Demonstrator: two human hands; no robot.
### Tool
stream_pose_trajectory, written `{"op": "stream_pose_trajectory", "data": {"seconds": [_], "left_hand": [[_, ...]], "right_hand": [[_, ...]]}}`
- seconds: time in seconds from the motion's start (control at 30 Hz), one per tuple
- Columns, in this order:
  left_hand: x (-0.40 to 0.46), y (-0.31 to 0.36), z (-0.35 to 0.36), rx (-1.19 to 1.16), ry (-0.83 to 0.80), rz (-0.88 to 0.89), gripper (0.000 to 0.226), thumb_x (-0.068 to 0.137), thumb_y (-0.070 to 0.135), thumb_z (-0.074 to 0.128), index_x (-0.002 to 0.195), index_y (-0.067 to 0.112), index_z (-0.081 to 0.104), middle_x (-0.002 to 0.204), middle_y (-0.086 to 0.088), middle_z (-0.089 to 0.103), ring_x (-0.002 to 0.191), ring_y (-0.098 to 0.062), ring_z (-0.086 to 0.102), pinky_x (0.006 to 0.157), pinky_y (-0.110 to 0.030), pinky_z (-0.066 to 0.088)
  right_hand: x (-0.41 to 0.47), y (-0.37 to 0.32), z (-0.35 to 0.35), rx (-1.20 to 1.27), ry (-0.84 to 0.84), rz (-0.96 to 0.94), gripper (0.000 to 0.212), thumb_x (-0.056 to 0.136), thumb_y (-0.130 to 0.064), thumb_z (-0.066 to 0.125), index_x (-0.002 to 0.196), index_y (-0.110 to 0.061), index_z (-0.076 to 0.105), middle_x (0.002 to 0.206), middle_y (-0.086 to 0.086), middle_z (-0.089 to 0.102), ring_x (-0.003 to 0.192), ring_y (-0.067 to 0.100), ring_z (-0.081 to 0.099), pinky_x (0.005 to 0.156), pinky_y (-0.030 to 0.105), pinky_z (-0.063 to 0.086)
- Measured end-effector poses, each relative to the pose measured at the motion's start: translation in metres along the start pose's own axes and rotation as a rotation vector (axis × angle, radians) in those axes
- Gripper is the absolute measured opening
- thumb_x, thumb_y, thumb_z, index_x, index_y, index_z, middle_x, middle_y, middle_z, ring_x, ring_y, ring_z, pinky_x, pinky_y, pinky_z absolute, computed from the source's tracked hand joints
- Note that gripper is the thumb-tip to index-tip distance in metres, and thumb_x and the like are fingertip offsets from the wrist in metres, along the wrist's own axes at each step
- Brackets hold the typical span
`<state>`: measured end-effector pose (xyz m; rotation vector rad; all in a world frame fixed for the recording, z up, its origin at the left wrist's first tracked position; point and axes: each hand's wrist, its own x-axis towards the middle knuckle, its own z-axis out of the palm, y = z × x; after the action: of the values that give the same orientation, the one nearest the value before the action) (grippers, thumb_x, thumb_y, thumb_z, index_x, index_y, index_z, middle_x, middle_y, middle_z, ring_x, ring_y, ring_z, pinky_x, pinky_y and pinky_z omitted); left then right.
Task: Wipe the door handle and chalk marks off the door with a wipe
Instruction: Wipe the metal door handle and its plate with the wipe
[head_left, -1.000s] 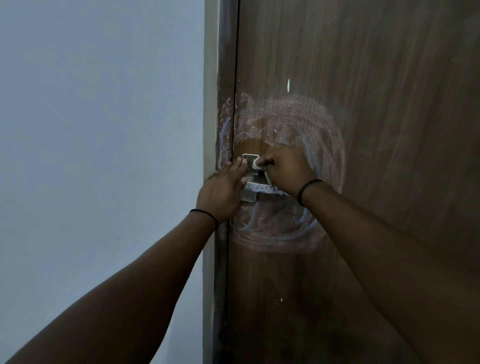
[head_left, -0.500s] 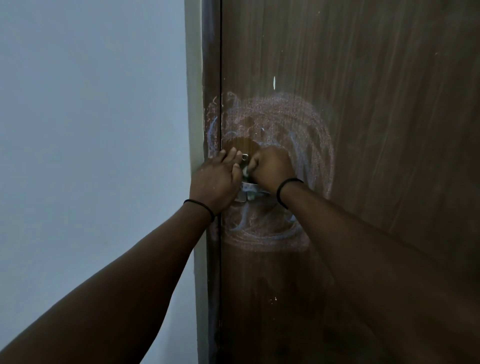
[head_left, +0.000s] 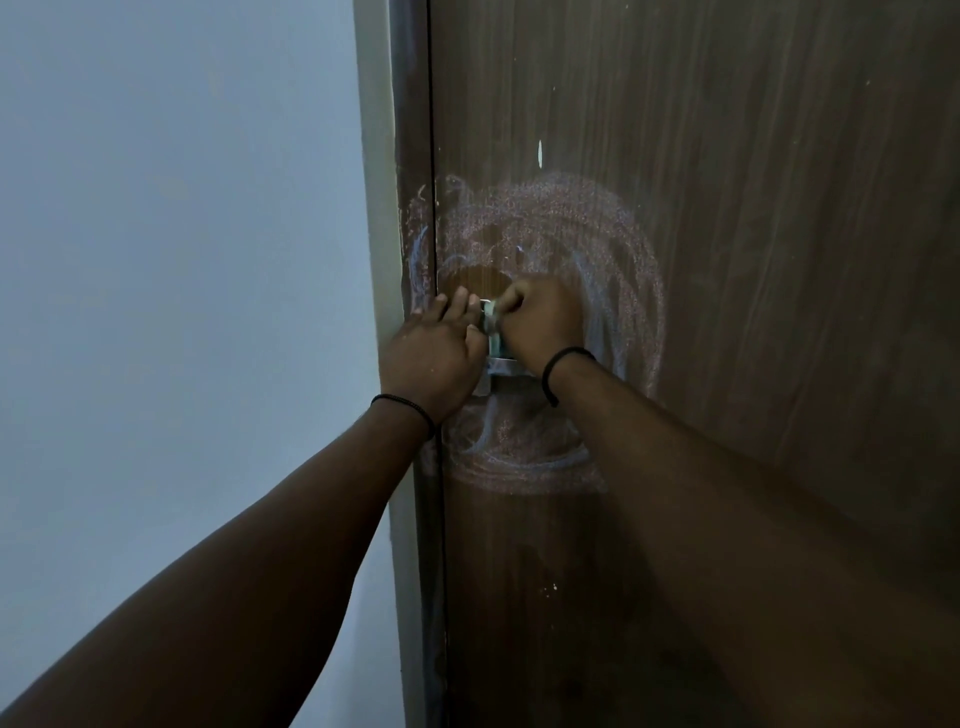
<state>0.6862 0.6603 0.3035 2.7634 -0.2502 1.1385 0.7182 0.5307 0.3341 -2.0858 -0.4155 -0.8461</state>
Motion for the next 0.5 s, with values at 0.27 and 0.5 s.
{"op": "stream_pose_trajectory", "data": {"seconds": [0.27, 0.5], "left_hand": [[0.003, -0.001, -0.006, -0.034, -0.054, -0.009, 0.049, 0.103, 0.028, 0.024, 0.15, 0.019, 0.032, 0.158, -0.001, 0.028, 0.144, -0.023, 0.027, 0.114, -0.035, 0.027], [0.003, -0.004, -0.004, -0.097, -0.086, -0.009, 0.048, 0.104, 0.028, 0.022, 0.152, 0.021, 0.027, 0.159, 0.001, 0.023, 0.146, -0.022, 0.023, 0.115, -0.035, 0.025]], "right_hand": [[0.001, 0.014, -0.013, 0.21, -0.19, 0.227, 0.013, 0.076, 0.001, 0.071, 0.07, -0.01, 0.074, 0.079, 0.007, 0.073, 0.077, 0.021, 0.07, 0.074, 0.036, 0.06], [-0.059, 0.043, 0.014, 0.58, 0.413, 0.335, 0.011, 0.089, -0.016, 0.066, 0.079, -0.018, 0.062, 0.074, -0.008, 0.063, 0.071, 0.013, 0.063, 0.064, 0.031, 0.055]]}}
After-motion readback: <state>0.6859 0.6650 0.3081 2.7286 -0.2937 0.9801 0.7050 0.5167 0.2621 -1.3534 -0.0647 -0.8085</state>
